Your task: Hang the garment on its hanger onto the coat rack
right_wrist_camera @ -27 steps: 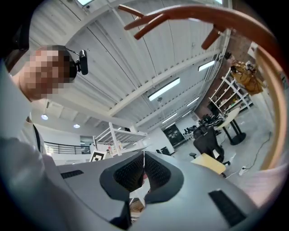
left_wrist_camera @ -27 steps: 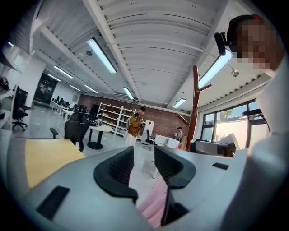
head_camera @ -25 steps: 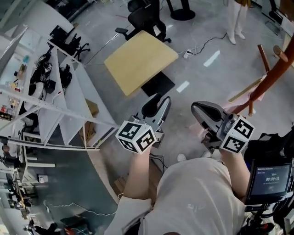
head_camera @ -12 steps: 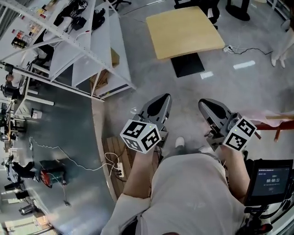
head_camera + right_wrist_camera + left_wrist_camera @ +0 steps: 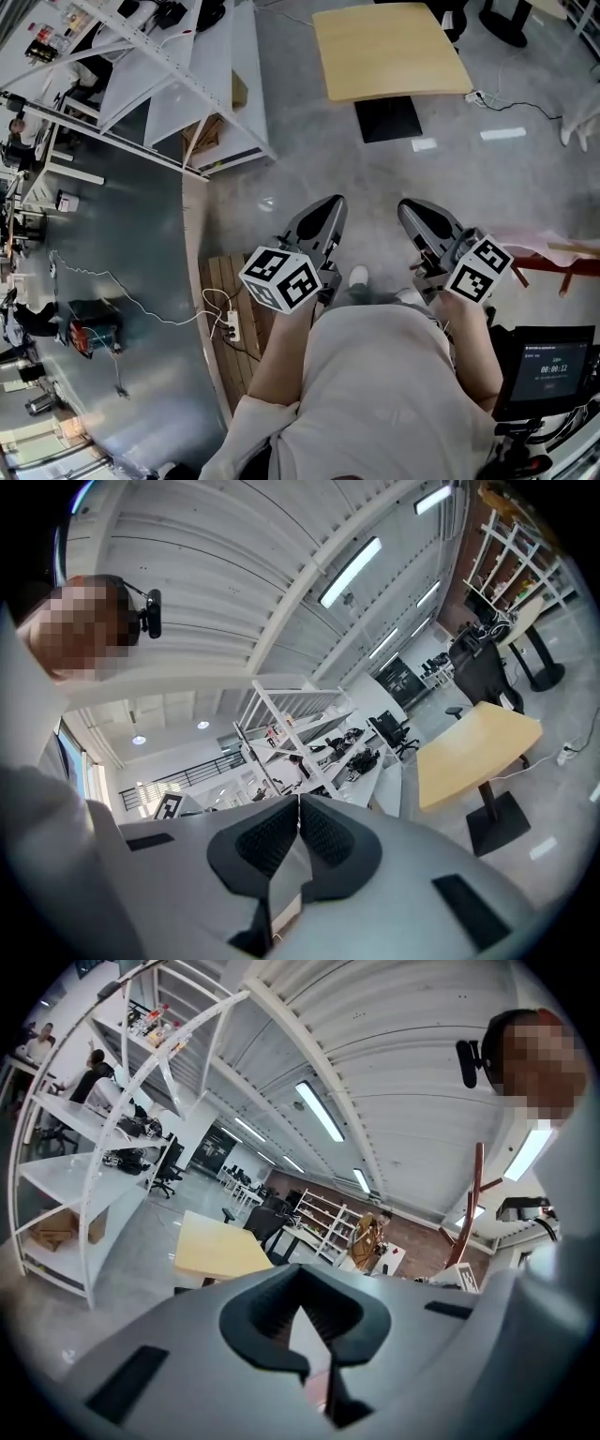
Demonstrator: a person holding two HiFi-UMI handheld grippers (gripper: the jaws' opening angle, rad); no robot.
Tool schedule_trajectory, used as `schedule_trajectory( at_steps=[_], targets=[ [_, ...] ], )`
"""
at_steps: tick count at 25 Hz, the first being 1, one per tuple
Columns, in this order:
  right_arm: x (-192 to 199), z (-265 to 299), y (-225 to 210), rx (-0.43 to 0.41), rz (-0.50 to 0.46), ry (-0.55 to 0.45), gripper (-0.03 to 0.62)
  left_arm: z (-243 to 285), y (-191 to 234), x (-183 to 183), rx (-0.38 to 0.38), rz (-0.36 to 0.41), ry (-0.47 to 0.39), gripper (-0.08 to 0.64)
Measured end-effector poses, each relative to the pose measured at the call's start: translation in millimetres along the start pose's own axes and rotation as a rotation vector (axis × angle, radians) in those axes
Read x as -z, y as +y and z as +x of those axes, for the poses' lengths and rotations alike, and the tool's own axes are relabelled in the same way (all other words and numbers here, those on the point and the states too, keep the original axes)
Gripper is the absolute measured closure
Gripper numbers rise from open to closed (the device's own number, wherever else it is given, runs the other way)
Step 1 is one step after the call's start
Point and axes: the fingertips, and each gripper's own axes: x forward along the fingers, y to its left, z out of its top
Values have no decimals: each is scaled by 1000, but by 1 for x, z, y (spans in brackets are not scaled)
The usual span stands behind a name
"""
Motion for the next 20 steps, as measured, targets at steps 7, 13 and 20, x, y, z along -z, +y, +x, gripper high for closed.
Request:
schedule_trajectory(
  at_steps=[7,13,20],
  targets=[
    [-5,-4,-1,27,-6,-10,580,14,-11,8,38,20,53,555],
    [-3,-13,-5,42,-8,-19,580,24,-13,13,37,40,65,555],
    [-5,-18,-10,48,-10,-30,580,29,-22,14,122,-83,14,555]
  ],
)
